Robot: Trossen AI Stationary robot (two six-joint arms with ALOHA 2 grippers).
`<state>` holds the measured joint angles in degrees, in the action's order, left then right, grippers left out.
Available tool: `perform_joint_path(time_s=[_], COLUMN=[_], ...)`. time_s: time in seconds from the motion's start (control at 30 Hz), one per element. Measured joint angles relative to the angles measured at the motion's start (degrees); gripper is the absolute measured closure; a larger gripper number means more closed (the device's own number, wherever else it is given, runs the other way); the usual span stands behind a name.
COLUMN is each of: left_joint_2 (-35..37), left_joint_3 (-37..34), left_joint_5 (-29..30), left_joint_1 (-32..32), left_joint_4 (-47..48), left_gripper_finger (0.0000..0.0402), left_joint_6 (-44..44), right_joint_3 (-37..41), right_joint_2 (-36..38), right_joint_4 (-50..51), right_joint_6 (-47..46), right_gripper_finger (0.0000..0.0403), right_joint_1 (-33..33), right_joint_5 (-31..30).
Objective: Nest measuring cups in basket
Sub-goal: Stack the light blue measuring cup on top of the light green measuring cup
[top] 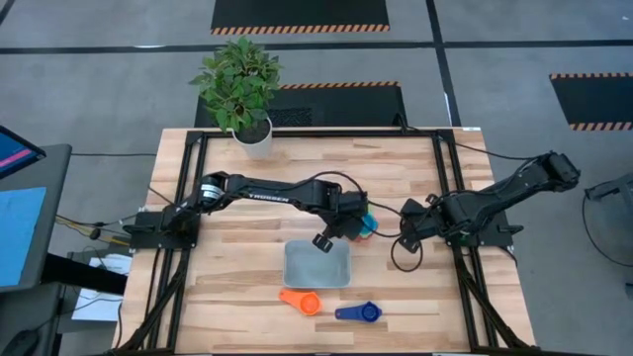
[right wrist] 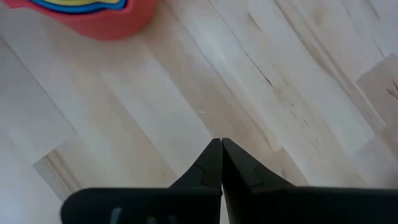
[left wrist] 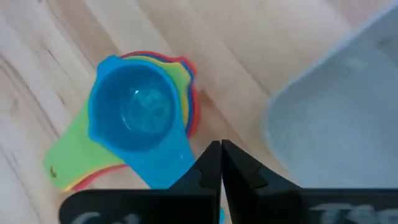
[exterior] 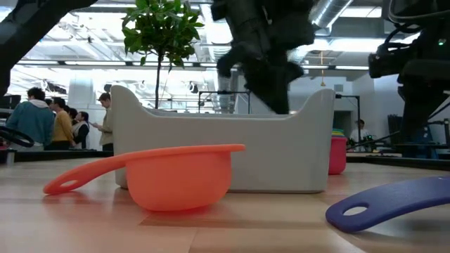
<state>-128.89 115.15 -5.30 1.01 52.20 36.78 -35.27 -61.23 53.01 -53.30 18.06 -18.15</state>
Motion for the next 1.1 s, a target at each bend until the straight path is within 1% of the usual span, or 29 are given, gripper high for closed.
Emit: perform_joint_path(time_s=[0.07,0.13,0.2,0.27,0.47,0.67,0.87,1.1], left_joint_2=[-0.61,-1.37,-1.65,-2.37,-2.53,-2.65,-2.65,-2.65], left_joint_3=[-0.20,0.03,-0.18,-0.06,-0.04,-0.04,-0.04,-0.04], left_joint_5=[0.15,0.28,1.62,3.22,3.82,7.27,7.69,7.27], left_joint_1=[-0.34,-0.51,-0.60,-0.56,-1.00,-2.12,-3.85,-5.18], left_joint_4=[1.43,0.18,2.10,-0.71,0.80,0.13,-1.51,-2.87], left_gripper_finger=[0.0401,0.0401,0.0401,0.0401,0.0401,0.0401,0.0402,0.0401], left_joint_6=[-0.39,-0.55,-0.74,-0.57,-0.46,0.22,1.55,3.10], right_joint_3=[0.00,0.00,0.02,0.02,0.02,0.02,0.02,0.02], right_joint_2=[0.09,0.11,0.17,0.15,0.15,0.15,0.15,0.15], right_joint_4=[0.06,0.42,0.56,0.74,0.79,0.66,0.40,0.42], right_joint_6=[-0.04,-0.04,-0.04,-0.07,-0.21,-0.22,-0.24,-0.26], right_gripper_finger=[0.0374,0.0372,0.0371,0.0371,0.0382,0.0379,0.0372,0.0382], right_joint_1=[0.00,0.08,0.36,0.53,0.72,0.70,0.72,0.72], right_joint_5=[0.02,0.03,0.05,0.13,0.14,0.15,0.20,0.61])
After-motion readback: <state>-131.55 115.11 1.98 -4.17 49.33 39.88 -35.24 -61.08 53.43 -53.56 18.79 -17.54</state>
